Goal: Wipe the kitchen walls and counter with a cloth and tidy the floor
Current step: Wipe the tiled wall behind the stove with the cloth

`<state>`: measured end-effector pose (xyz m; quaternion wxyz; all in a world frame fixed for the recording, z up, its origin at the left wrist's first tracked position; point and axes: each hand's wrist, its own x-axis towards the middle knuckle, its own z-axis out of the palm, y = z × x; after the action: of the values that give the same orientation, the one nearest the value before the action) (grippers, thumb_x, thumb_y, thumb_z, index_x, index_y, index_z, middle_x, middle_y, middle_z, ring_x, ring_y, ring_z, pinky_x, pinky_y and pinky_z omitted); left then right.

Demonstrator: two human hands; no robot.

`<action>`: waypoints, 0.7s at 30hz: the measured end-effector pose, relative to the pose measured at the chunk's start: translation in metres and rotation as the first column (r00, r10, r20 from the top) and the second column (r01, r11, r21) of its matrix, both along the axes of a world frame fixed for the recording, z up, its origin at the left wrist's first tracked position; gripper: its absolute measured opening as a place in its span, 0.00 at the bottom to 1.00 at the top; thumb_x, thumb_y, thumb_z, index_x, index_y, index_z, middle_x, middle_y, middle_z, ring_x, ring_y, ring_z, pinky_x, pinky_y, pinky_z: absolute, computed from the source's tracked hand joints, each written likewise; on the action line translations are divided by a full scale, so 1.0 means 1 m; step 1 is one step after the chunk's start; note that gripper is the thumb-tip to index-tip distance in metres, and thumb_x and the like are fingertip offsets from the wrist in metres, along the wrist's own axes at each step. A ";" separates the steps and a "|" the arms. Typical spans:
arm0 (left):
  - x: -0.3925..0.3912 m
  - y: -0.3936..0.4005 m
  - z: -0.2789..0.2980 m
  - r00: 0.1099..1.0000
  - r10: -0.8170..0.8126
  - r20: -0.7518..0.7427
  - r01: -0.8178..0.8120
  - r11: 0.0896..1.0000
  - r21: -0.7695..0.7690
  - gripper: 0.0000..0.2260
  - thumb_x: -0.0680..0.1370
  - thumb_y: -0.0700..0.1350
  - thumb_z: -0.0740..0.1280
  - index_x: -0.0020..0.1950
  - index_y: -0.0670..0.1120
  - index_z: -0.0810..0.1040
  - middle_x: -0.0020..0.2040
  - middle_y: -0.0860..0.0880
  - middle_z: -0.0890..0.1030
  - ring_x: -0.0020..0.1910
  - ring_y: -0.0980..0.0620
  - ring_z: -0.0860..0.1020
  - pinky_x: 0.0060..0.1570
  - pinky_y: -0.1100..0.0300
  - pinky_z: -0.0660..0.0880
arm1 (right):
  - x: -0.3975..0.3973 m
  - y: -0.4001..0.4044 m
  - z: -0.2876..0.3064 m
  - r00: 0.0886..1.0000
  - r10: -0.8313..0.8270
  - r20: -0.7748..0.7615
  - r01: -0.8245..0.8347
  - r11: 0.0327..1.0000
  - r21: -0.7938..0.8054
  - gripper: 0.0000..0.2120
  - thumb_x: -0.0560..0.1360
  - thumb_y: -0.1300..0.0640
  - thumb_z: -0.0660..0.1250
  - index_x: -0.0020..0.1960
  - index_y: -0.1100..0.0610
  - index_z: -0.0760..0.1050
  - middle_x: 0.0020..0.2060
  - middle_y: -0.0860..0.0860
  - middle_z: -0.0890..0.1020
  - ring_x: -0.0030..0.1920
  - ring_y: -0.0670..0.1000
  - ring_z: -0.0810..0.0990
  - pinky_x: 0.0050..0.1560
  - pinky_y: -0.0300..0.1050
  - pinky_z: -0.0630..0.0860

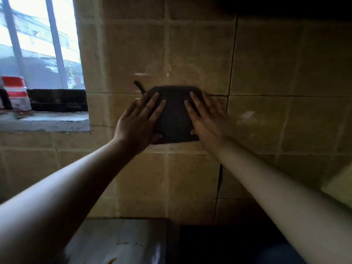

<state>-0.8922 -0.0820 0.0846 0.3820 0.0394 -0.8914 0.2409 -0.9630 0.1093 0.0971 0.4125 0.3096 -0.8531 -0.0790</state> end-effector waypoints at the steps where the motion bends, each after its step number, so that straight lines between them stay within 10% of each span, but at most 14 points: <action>1: 0.000 0.001 0.006 1.000 0.003 -0.003 -0.003 1.000 -0.007 0.42 0.74 0.60 0.63 0.76 0.48 0.40 0.78 0.46 0.43 0.77 0.44 0.46 0.72 0.49 0.49 | 0.001 0.000 0.005 1.000 -0.006 -0.014 0.006 1.000 -0.003 0.35 0.80 0.51 0.57 0.77 0.56 0.38 0.76 0.54 0.38 0.76 0.57 0.40 0.73 0.52 0.35; 21: -0.035 0.055 0.117 0.996 0.043 -0.082 -0.049 0.996 -0.075 0.42 0.75 0.61 0.61 0.77 0.47 0.38 0.78 0.44 0.42 0.76 0.44 0.44 0.71 0.49 0.51 | -0.023 0.047 0.109 0.997 -0.036 -0.063 0.029 0.993 -0.119 0.29 0.82 0.55 0.53 0.77 0.56 0.41 0.77 0.54 0.43 0.77 0.54 0.43 0.73 0.51 0.39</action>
<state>-0.9277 -0.0265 0.2018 0.4129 0.0548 -0.8643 0.2818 -0.9860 0.1562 0.2065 0.4561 0.2680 -0.8474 -0.0453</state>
